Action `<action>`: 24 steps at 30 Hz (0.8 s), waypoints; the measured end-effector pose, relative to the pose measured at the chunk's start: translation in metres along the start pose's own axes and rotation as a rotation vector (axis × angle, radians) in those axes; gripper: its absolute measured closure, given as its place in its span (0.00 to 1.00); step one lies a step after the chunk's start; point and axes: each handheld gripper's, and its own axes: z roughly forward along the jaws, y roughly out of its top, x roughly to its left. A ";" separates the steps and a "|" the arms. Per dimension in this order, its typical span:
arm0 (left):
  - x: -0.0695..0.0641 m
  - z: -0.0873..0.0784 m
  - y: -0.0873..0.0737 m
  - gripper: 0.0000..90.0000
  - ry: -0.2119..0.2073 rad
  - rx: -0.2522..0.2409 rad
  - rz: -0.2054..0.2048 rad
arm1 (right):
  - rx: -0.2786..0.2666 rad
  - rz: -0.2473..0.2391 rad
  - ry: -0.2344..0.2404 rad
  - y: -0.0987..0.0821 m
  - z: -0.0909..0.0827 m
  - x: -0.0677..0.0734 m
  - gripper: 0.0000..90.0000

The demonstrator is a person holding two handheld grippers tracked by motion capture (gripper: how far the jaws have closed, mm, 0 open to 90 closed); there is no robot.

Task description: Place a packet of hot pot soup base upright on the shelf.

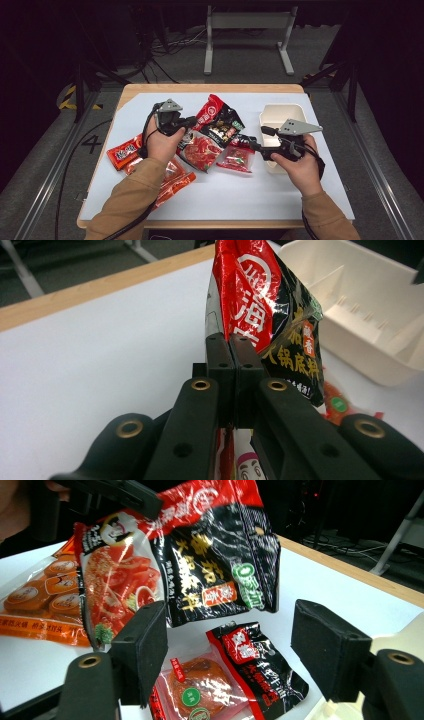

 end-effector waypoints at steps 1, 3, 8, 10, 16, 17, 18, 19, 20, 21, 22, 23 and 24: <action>-0.002 -0.002 0.001 0.99 -0.007 -0.008 0.006 | 0.000 0.003 0.001 0.000 0.000 0.000 0.35; -0.007 -0.008 0.004 0.99 -0.020 -0.017 0.020 | -0.001 0.015 -0.001 0.000 0.000 -0.001 0.35; -0.025 -0.020 0.010 0.99 -0.044 -0.043 0.069 | 0.004 0.043 -0.003 -0.001 0.002 -0.004 0.34; -0.033 -0.025 0.013 0.99 -0.068 -0.055 0.070 | 0.011 0.062 0.002 -0.002 0.004 -0.005 0.33; -0.049 -0.037 0.017 0.99 -0.076 -0.086 0.113 | -0.009 0.101 0.065 -0.002 0.005 -0.007 0.31; -0.053 -0.039 0.017 0.99 -0.074 -0.095 0.115 | -0.015 0.107 0.088 -0.002 0.006 -0.007 0.30; -0.055 -0.041 0.017 0.99 -0.072 -0.099 0.131 | -0.030 0.117 0.124 -0.002 0.006 -0.007 0.30; -0.057 -0.042 0.017 0.99 -0.070 -0.111 0.133 | -0.049 0.142 0.162 -0.002 0.007 -0.007 0.29; -0.060 -0.043 0.018 0.99 -0.078 -0.111 0.131 | -0.061 0.161 0.181 -0.002 0.007 -0.007 0.29; -0.063 -0.044 0.018 0.99 -0.080 -0.118 0.135 | -0.065 0.161 0.186 -0.002 0.006 -0.007 0.29; -0.064 -0.045 0.018 0.99 -0.083 -0.121 0.140 | -0.067 0.158 0.187 -0.001 0.006 -0.007 0.29; -0.066 -0.045 0.018 0.99 -0.089 -0.122 0.144 | -0.067 0.159 0.189 -0.001 0.006 -0.007 0.28; -0.068 -0.046 0.018 0.99 -0.092 -0.127 0.148 | -0.069 0.164 0.195 -0.001 0.006 -0.007 0.28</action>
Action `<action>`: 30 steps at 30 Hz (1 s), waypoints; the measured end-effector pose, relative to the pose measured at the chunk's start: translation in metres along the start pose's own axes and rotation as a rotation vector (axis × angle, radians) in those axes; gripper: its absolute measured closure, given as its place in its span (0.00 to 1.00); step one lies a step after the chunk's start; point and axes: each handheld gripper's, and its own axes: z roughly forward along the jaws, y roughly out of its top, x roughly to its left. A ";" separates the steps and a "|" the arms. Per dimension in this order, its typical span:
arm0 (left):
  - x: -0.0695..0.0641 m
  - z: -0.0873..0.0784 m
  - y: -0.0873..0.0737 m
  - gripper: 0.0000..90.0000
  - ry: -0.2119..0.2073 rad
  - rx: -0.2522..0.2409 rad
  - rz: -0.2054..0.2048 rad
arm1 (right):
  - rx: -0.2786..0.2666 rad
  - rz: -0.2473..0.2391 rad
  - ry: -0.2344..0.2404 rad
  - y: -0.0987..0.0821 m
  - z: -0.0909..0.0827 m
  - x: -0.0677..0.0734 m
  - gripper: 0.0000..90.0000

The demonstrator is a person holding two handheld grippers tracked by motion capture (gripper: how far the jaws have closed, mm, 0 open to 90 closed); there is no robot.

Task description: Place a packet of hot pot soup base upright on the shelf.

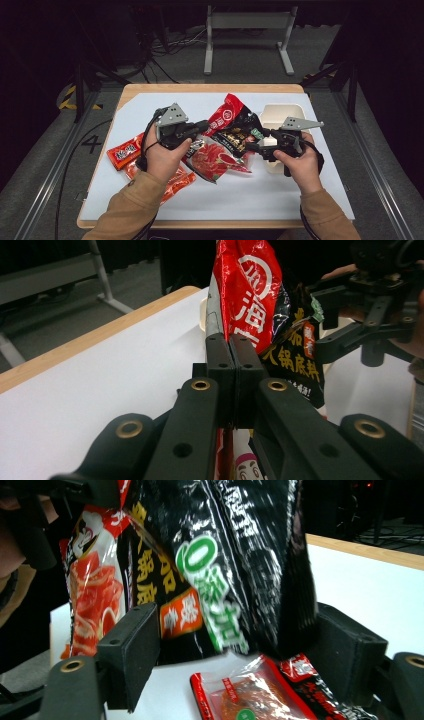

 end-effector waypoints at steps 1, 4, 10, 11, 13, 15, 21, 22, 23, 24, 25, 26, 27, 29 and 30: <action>-0.002 0.000 0.000 0.99 0.001 -0.001 0.008 | -0.001 0.004 0.005 0.000 0.000 0.000 0.28; -0.006 0.000 0.000 0.99 -0.005 -0.010 0.011 | -0.001 0.014 0.027 -0.001 0.002 0.001 0.28; -0.011 0.002 -0.001 0.99 -0.030 -0.021 0.010 | -0.012 0.049 0.076 -0.001 0.004 0.003 0.31; -0.012 0.003 -0.002 0.99 -0.031 -0.022 0.014 | -0.011 0.057 0.081 -0.001 0.004 0.003 0.33; -0.013 0.004 -0.002 0.99 -0.037 -0.019 0.014 | -0.002 0.068 0.082 -0.001 0.004 0.003 0.39; -0.014 0.007 -0.004 0.99 -0.041 -0.007 0.017 | 0.020 0.068 0.067 -0.001 0.002 0.004 0.50; -0.013 0.010 -0.010 0.99 -0.048 0.003 0.009 | 0.066 0.063 0.063 0.000 -0.004 0.005 0.76; -0.013 0.010 -0.011 0.99 -0.050 0.004 0.000 | 0.065 0.055 0.062 0.001 -0.006 0.005 0.79; -0.012 0.010 -0.012 0.99 -0.048 0.012 0.001 | 0.068 0.041 0.059 0.002 -0.007 0.006 0.82; -0.012 0.011 -0.013 0.99 -0.048 0.015 0.004 | 0.070 0.032 0.056 0.003 -0.008 0.007 0.84; -0.012 0.011 -0.013 0.99 -0.048 0.015 0.004 | 0.072 0.024 0.049 0.004 -0.008 0.008 0.85; -0.011 0.011 -0.014 0.99 -0.050 0.019 -0.003 | 0.072 0.024 0.049 0.004 -0.008 0.008 0.85; -0.011 0.011 -0.015 0.99 -0.053 0.022 -0.006 | 0.083 0.014 0.040 0.004 -0.009 0.009 0.85; -0.011 0.012 -0.017 0.99 -0.052 0.018 -0.011 | 0.084 0.013 0.037 0.004 -0.009 0.009 0.86; -0.010 0.012 -0.017 0.99 -0.055 0.022 -0.012 | 0.083 0.012 0.033 0.004 -0.009 0.010 0.86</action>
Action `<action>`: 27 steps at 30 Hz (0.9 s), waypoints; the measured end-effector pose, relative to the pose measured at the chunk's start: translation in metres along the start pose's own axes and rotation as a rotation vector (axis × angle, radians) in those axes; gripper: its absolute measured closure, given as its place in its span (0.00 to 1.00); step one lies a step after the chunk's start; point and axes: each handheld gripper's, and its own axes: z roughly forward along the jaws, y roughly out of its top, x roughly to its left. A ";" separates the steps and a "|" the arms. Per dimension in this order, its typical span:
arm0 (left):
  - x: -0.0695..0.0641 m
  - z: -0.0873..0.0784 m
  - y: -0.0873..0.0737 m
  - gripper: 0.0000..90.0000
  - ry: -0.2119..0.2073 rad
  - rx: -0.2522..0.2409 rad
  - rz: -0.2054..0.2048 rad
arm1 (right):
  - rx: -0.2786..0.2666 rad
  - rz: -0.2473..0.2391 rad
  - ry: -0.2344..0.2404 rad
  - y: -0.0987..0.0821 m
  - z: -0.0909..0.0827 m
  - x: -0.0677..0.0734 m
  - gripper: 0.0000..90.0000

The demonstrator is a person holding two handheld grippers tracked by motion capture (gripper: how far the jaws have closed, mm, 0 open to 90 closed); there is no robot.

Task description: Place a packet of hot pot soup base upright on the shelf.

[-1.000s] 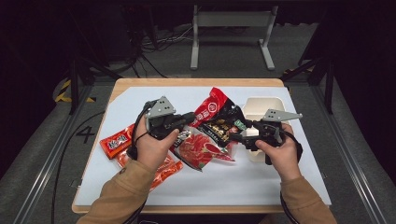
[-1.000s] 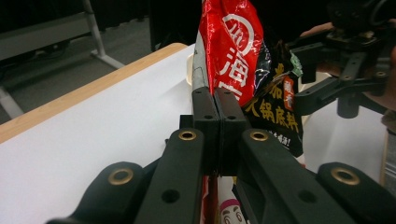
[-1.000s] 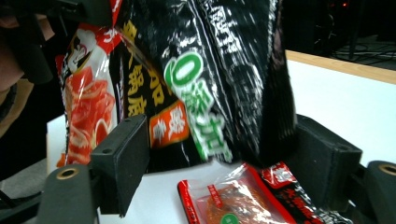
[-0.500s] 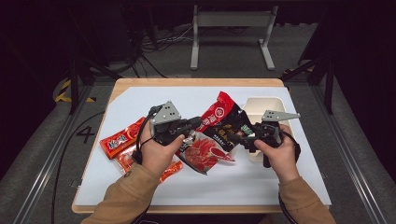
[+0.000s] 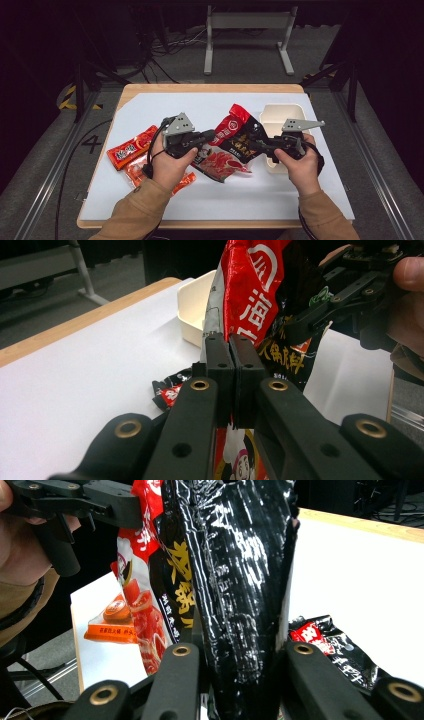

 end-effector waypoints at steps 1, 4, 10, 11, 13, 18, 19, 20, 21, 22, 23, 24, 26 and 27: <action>0.001 0.000 0.000 0.99 0.003 0.000 0.010 | -0.003 -0.001 -0.005 0.000 -0.001 0.000 0.86; 0.000 0.001 -0.002 0.99 0.000 0.004 0.004 | -0.008 -0.014 -0.015 0.001 -0.002 0.001 0.87; 0.002 0.000 -0.004 0.99 -0.002 0.001 0.004 | -0.019 -0.033 -0.026 0.005 -0.005 0.005 0.88; 0.002 -0.001 -0.005 0.99 -0.004 0.001 -0.001 | -0.022 -0.039 -0.027 0.006 -0.005 0.006 0.88; 0.002 -0.001 -0.005 0.98 -0.007 0.002 0.003 | -0.028 -0.044 -0.027 0.009 -0.007 0.007 0.89; 0.006 -0.003 -0.008 0.97 -0.021 -0.012 -0.004 | -0.024 -0.063 -0.028 0.015 -0.009 0.009 0.89; 0.007 -0.004 -0.009 0.98 -0.023 -0.016 -0.014 | -0.014 -0.078 -0.033 0.019 -0.010 0.011 0.89; 0.010 -0.006 -0.011 0.98 -0.033 -0.020 -0.029 | -0.011 -0.082 -0.033 0.021 -0.010 0.011 0.89; 0.012 -0.007 -0.012 0.99 -0.042 -0.029 -0.048 | -0.008 -0.088 -0.035 0.023 -0.010 0.011 0.89; 0.012 -0.007 -0.012 1.00 -0.042 -0.029 -0.048 | -0.008 -0.088 -0.035 0.023 -0.010 0.011 0.89; 0.017 -0.011 -0.013 0.99 -0.041 -0.032 -0.057 | 0.001 -0.095 -0.044 0.026 -0.010 0.011 0.89; 0.017 -0.011 -0.013 0.98 -0.041 -0.032 -0.057 | 0.001 -0.095 -0.044 0.026 -0.010 0.011 0.89; 0.022 -0.018 -0.015 0.93 -0.032 -0.043 -0.083 | 0.010 -0.105 -0.062 0.030 -0.012 0.010 0.90; 0.024 -0.020 -0.016 0.90 -0.025 -0.044 -0.088 | 0.012 -0.107 -0.067 0.031 -0.013 0.010 0.90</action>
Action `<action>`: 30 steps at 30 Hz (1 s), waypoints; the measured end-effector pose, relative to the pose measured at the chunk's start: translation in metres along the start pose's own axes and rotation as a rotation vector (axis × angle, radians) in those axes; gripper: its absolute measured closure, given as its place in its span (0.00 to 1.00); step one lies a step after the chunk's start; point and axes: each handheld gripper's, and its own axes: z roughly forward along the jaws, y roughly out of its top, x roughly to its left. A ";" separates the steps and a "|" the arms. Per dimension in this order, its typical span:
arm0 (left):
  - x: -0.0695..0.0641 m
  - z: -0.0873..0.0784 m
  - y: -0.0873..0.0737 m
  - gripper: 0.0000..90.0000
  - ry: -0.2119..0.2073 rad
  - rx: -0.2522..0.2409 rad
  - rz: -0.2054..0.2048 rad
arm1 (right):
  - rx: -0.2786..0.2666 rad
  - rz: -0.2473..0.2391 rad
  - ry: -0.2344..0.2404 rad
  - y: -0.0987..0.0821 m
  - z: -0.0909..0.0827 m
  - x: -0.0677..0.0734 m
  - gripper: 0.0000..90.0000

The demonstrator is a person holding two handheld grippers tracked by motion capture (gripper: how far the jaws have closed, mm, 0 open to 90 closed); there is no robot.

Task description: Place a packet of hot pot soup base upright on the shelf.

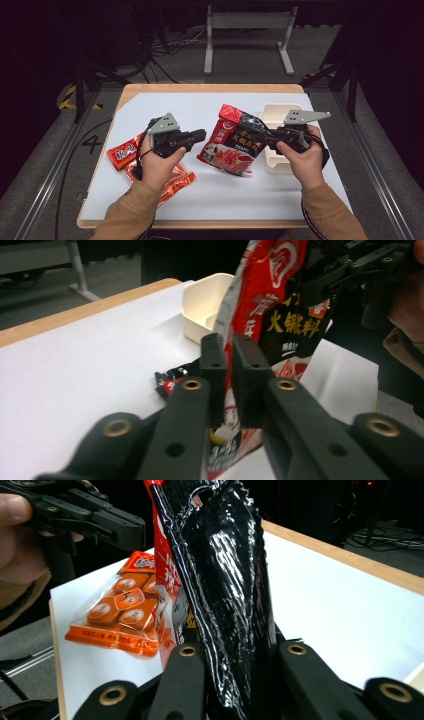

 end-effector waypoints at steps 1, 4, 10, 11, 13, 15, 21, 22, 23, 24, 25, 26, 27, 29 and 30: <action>0.001 -0.002 -0.001 0.88 0.005 -0.003 -0.008 | 0.002 -0.005 -0.006 0.001 -0.001 0.000 0.90; 0.006 -0.007 -0.004 0.73 -0.002 -0.004 -0.036 | 0.009 -0.016 -0.017 0.006 -0.005 -0.002 0.90; 0.011 -0.018 -0.009 0.64 0.021 0.029 -0.016 | 0.026 -0.050 -0.050 0.021 -0.016 -0.005 0.90; 0.012 -0.019 -0.011 0.62 0.027 0.037 -0.012 | 0.027 -0.053 -0.056 0.023 -0.018 -0.006 0.89; 0.014 -0.022 -0.014 0.60 0.033 0.050 -0.011 | 0.032 -0.062 -0.066 0.028 -0.022 -0.008 0.89; 0.016 -0.024 -0.018 0.54 0.035 0.068 -0.001 | 0.036 -0.068 -0.075 0.032 -0.026 -0.009 0.89; 0.025 -0.036 -0.029 0.47 0.079 0.096 -0.003 | 0.050 -0.084 -0.110 0.044 -0.037 -0.014 0.89; 0.025 -0.036 -0.029 0.46 0.079 0.096 -0.003 | 0.050 -0.084 -0.110 0.044 -0.037 -0.014 0.89; 0.026 -0.037 -0.031 0.46 0.091 0.096 0.002 | 0.052 -0.087 -0.118 0.045 -0.039 -0.015 0.89; 0.028 -0.039 -0.033 0.43 0.107 0.102 0.004 | 0.057 -0.092 -0.132 0.049 -0.043 -0.018 0.89; 0.028 -0.041 -0.035 0.43 0.112 0.108 0.005 | 0.057 -0.092 -0.132 0.049 -0.043 -0.018 0.89; 0.030 -0.043 -0.037 0.42 0.120 0.111 0.008 | 0.058 -0.095 -0.135 0.051 -0.044 -0.019 0.89; 0.031 -0.044 -0.039 0.41 0.123 0.111 0.001 | 0.060 -0.098 -0.143 0.053 -0.046 -0.020 0.89; 0.035 -0.047 -0.044 0.40 0.133 0.108 -0.009 | 0.061 -0.105 -0.155 0.057 -0.050 -0.023 0.89; 0.036 -0.048 -0.046 0.39 0.139 0.105 -0.014 | 0.062 -0.108 -0.162 0.059 -0.052 -0.024 0.89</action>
